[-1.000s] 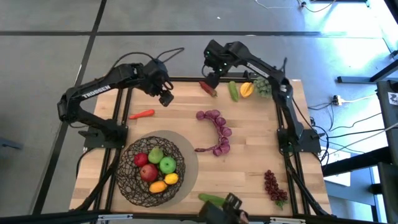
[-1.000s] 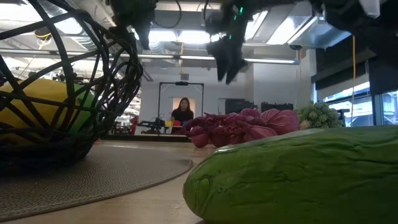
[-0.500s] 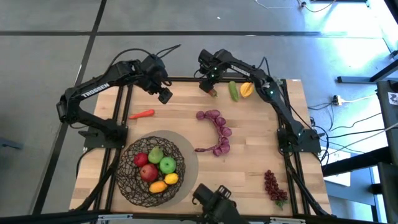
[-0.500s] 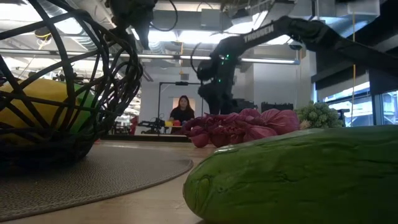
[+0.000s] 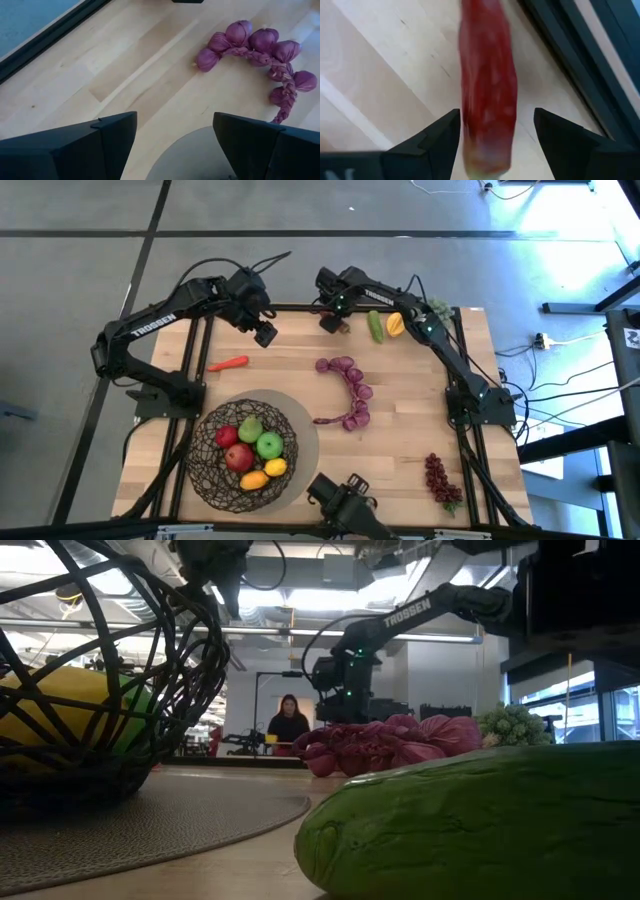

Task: Build produce basket
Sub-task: Put the red chili pepper into the black wire basket

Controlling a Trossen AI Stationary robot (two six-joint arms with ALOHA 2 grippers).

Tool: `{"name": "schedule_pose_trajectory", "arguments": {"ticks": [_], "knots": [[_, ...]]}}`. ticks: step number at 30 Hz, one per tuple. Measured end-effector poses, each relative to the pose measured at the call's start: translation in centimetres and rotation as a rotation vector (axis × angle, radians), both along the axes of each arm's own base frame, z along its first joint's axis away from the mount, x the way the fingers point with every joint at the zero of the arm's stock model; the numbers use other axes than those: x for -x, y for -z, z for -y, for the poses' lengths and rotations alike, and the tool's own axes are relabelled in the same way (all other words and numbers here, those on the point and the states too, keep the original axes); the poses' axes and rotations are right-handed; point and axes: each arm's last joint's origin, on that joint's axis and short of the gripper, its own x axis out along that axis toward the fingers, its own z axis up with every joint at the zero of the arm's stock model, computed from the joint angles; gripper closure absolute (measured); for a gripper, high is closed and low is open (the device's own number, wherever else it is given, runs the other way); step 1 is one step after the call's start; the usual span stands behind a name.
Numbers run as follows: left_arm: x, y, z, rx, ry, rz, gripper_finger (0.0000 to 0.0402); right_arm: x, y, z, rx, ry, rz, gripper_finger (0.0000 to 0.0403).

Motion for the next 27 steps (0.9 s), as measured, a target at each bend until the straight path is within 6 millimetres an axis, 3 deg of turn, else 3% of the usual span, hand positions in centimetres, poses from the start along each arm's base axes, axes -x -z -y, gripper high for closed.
{"name": "schedule_pose_trajectory", "arguments": {"ticks": [15,27], "knots": [[0.0,0.0,0.0,-0.014,0.022,-0.007,0.0150,0.0,0.8,0.1,-0.024,-0.044,0.014,0.0164],[0.0,0.0,0.0,-0.013,0.022,-0.007,0.0150,0.1,2.3,0.3,-0.081,-0.040,0.008,0.0251]]}}
